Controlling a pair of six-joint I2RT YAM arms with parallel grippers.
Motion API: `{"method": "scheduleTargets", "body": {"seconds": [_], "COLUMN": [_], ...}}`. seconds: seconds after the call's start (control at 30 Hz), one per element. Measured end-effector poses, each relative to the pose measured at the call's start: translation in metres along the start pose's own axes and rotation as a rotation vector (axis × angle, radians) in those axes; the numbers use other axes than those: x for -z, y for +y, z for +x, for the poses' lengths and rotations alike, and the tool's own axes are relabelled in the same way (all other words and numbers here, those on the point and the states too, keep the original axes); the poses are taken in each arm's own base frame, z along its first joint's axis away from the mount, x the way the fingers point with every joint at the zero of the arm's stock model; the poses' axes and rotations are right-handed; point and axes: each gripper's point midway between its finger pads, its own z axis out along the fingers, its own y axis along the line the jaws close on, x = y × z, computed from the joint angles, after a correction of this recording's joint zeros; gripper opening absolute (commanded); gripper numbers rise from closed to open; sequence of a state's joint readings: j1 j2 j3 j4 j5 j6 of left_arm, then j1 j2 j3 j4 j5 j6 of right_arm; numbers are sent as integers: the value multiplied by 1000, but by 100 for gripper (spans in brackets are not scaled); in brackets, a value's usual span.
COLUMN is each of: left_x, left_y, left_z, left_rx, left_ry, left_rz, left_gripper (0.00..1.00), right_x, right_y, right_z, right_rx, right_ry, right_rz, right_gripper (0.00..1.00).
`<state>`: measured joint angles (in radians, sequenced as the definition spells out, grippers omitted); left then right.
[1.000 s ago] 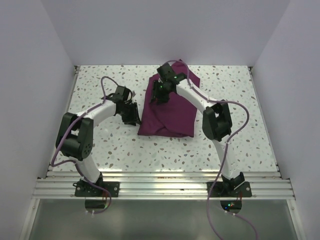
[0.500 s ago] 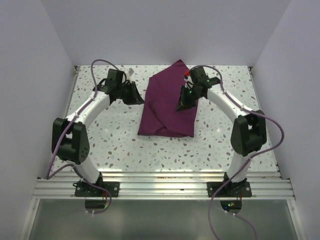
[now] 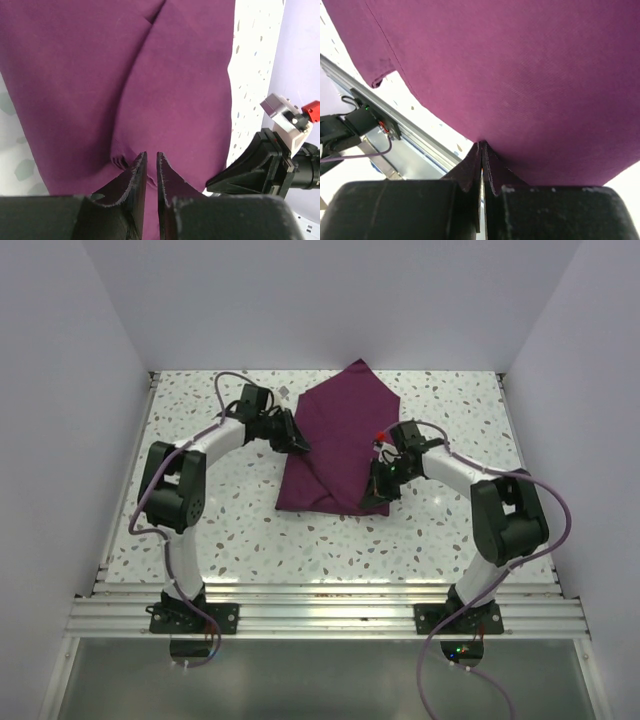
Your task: Prepare the surgical pack
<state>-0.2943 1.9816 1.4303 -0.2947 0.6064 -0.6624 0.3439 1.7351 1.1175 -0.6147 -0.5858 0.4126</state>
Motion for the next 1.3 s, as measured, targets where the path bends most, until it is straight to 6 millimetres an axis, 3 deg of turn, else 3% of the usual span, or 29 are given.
{"method": "scheduleTargets", "body": {"seconds": [0.5, 0.73, 0.83, 0.97, 1.1, 1.2, 1.3], "left_x": [-13, -7, -4, 2, 8, 8, -1], "left_y": [22, 16, 11, 1, -17, -36, -44], "left_z": [0, -11, -19, -35, -58, -85, -113], "left_rx": [18, -18, -38, -63, -102, -154, -213], "left_ry": [28, 15, -1, -41, -96, -145, -180], "left_rz": [-81, -100, -97, -75, -32, 25, 78], "left_gripper": [16, 19, 25, 31, 28, 20, 15], "right_x": [8, 27, 40, 63, 82, 80, 69], "right_y": [-25, -11, 3, 28, 44, 42, 20], "right_z": [11, 6, -16, -63, -116, -163, -186], "right_rx": [-37, -11, 20, 56, 54, 36, -18], "right_ry": [-18, -48, -107, -254, -370, -423, -432], "right_rz": [-3, -12, -16, -40, -65, -81, -76], "right_gripper": [0, 0, 0, 0, 0, 0, 0]}}
